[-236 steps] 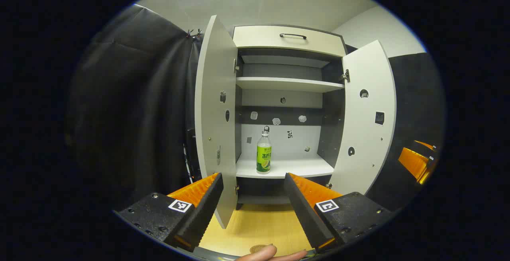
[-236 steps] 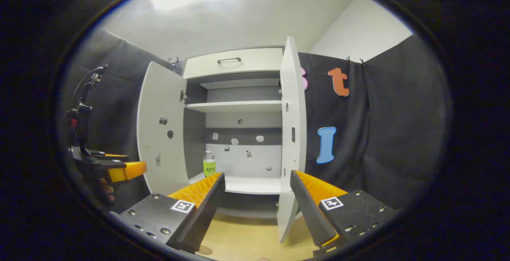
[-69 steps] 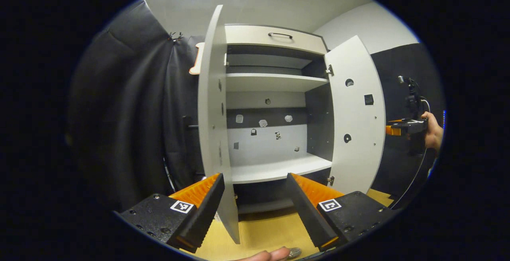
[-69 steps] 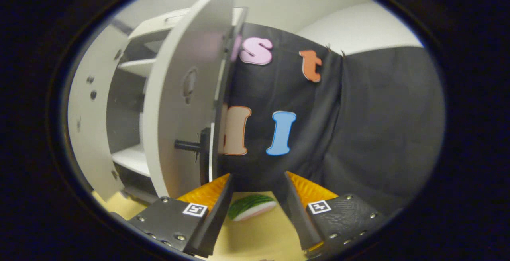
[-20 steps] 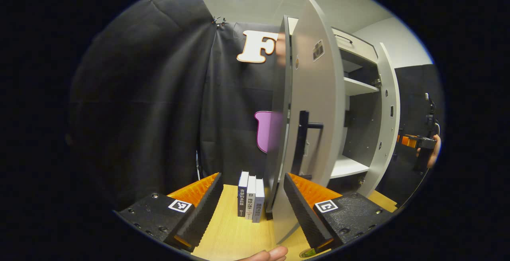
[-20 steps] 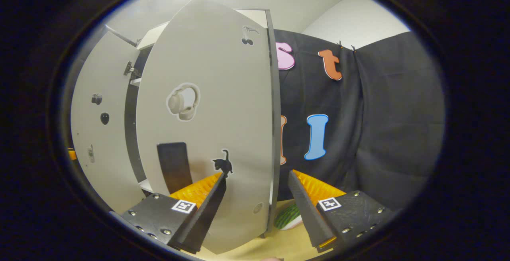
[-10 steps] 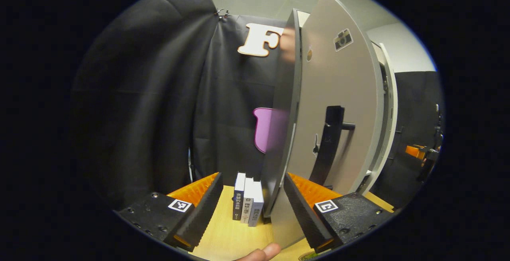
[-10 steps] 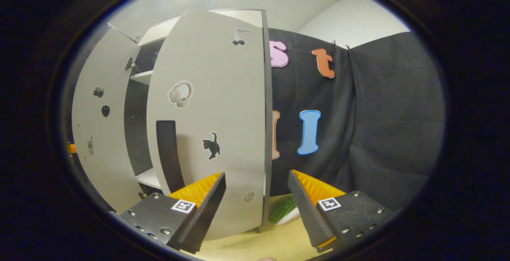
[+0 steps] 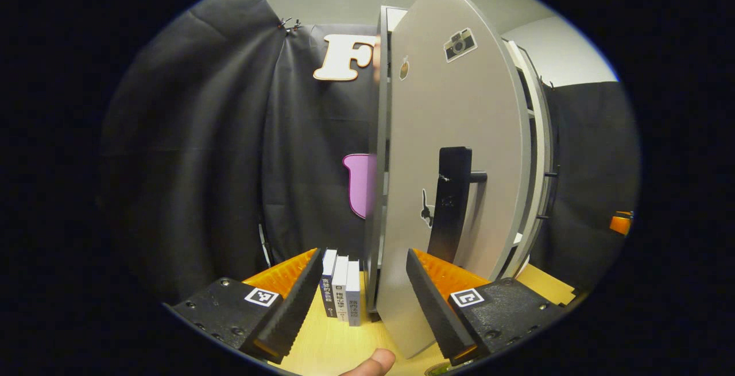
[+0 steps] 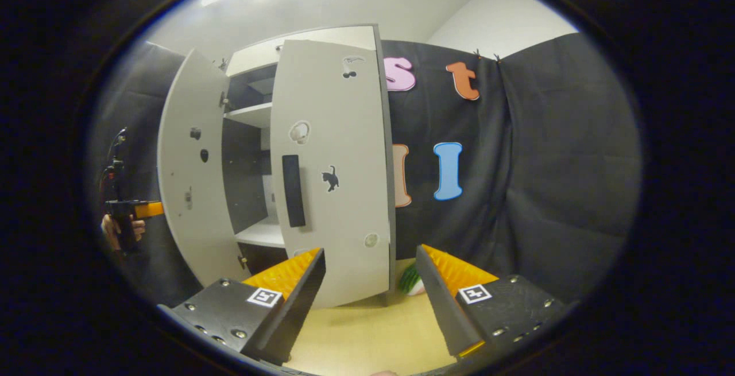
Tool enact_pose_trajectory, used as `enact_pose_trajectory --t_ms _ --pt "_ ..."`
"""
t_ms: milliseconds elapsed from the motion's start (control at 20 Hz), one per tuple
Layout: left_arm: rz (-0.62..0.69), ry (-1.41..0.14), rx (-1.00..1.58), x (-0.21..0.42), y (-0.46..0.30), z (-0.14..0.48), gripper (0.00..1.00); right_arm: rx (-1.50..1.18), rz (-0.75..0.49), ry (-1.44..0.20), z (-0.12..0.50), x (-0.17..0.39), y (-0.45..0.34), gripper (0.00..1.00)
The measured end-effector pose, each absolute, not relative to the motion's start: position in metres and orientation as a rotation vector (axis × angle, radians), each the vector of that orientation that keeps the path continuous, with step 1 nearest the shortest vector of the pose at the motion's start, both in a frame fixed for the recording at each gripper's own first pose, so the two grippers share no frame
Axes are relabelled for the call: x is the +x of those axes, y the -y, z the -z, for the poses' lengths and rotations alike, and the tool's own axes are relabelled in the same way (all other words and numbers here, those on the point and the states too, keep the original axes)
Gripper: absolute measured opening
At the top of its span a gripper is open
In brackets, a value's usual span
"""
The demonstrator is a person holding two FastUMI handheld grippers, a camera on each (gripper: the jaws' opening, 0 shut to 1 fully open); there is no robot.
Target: Grasp the bottle in the cabinet with the left hand and place it on the coaster, then close the right door with the right hand and the left door with the left hand.
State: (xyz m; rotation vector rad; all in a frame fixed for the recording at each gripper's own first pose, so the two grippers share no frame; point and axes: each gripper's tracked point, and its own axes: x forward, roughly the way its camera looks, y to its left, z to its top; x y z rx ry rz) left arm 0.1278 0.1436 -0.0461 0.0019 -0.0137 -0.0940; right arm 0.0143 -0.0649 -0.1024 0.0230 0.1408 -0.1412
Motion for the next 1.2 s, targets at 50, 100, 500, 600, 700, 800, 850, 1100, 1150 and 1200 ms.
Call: enact_pose_trajectory --t_ms 50,100,500,600,700,800,850,1100,1150,1200 --pt "0.086 0.018 0.014 0.128 -0.142 0.047 0.93 0.011 0.146 -0.144 0.102 0.003 0.067 0.96" --pt "0.079 0.022 0.015 0.128 -0.139 0.047 0.93 0.003 0.152 -0.143 0.103 -0.007 0.070 0.94" --pt "0.151 -0.006 -0.024 0.135 -0.093 0.052 0.95 0.045 0.171 -0.123 0.099 -0.037 0.077 0.94" --pt "0.154 0.005 0.006 0.138 -0.086 0.050 0.95 0.030 0.176 -0.113 0.095 -0.039 0.080 0.93" --pt "0.154 0.014 0.025 0.140 -0.082 0.049 0.95 0.030 0.160 -0.101 0.091 -0.038 0.078 0.93" --pt "0.158 0.017 0.015 0.141 -0.078 0.051 0.95 0.028 0.149 -0.095 0.088 -0.038 0.076 0.94" --pt "0.163 0.013 0.006 0.141 -0.075 0.052 0.94 0.022 0.148 -0.091 0.087 -0.039 0.077 0.94" --pt "0.174 -0.005 0.012 0.145 -0.066 0.058 0.95 0.013 0.145 -0.088 0.090 -0.038 0.076 0.93" --pt "0.178 -0.007 0.017 0.146 -0.064 0.058 0.95 0.015 0.147 -0.091 0.091 -0.038 0.076 0.93" --pt "0.183 -0.007 0.021 0.148 -0.062 0.060 0.95 0.015 0.144 -0.089 0.091 -0.037 0.074 0.94"
